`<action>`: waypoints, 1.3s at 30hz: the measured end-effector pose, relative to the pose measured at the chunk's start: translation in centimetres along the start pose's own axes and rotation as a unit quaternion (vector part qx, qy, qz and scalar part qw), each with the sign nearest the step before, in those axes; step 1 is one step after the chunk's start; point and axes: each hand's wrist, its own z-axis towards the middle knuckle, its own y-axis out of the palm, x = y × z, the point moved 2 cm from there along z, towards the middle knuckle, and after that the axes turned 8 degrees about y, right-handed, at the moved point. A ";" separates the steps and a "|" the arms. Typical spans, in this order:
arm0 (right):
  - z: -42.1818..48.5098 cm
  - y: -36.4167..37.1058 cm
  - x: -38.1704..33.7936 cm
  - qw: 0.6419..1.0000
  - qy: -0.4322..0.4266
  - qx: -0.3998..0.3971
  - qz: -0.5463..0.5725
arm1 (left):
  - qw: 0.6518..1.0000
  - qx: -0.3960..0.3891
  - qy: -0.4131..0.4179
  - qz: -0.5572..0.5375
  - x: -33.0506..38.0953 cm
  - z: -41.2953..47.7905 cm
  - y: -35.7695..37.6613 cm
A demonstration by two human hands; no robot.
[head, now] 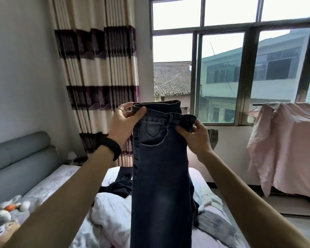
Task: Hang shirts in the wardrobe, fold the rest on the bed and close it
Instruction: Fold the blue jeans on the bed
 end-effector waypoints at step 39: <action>1.8 -4.2 -9.4 0.988 0.078 -0.097 -0.092 | 0.987 -0.053 -0.059 0.143 2.6 1.8 1.3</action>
